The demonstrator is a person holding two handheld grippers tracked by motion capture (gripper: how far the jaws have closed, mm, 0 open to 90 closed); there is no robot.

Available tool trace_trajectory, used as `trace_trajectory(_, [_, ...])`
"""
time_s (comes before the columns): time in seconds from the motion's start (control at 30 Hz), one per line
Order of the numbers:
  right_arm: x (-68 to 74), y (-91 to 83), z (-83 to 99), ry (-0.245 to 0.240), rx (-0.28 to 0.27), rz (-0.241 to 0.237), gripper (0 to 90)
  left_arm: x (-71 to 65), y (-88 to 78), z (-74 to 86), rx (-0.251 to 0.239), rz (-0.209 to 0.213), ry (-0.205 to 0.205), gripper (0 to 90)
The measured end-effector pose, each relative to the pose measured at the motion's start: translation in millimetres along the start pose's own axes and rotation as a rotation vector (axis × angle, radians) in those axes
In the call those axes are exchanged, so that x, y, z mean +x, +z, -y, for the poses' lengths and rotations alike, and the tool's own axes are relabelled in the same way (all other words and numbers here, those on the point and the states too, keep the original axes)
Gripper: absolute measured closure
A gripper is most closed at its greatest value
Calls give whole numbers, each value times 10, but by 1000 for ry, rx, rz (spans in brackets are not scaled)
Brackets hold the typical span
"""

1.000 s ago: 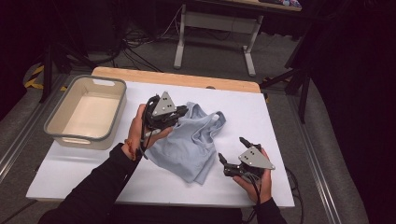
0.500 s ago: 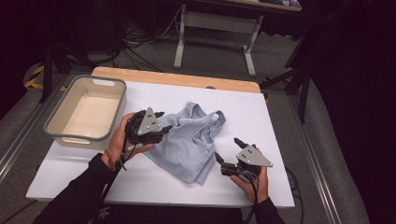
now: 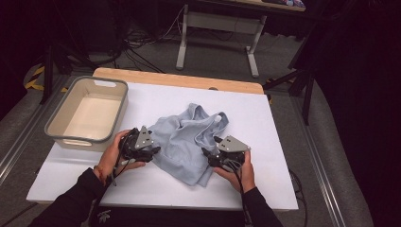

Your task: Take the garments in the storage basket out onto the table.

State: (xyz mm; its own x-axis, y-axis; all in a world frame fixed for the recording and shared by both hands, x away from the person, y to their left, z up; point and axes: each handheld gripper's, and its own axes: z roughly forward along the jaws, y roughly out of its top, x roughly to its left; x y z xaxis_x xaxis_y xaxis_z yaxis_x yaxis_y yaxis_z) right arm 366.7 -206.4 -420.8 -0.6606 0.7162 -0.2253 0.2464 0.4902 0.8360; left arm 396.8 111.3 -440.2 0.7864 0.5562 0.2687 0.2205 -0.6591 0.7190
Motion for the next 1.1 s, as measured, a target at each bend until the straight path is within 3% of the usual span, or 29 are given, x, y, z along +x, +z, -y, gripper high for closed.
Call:
trace_trajectory(0.13, [-31,175,32,2,68,-25,465,56,72,39,-2,44,-45,339])
trace_trajectory(0.23, [-74,269,118,30,124,-65,562,89,156,112,50,114,-83,369])
trace_trajectory(0.33, [-89,291,186,18,160,-66,703,130,169,148,48,203,-88,589])
trace_trajectory(0.47, [-103,273,223,22,170,-70,762,101,151,132,60,233,-39,756])
trace_trajectory(0.53, [-114,245,226,19,167,-64,784,58,134,105,82,215,10,863])
trace_trajectory(0.6, [-120,222,229,18,163,-53,791,31,131,94,87,200,36,877])
trace_trajectory(0.8, [-169,122,247,46,122,-5,802,7,111,108,81,212,29,883])
trace_trajectory(0.93, [-220,48,262,80,91,36,805,-66,86,102,74,223,49,883])
trace_trajectory(1.1, [-246,-27,283,70,71,71,805,-179,55,76,79,218,81,883])
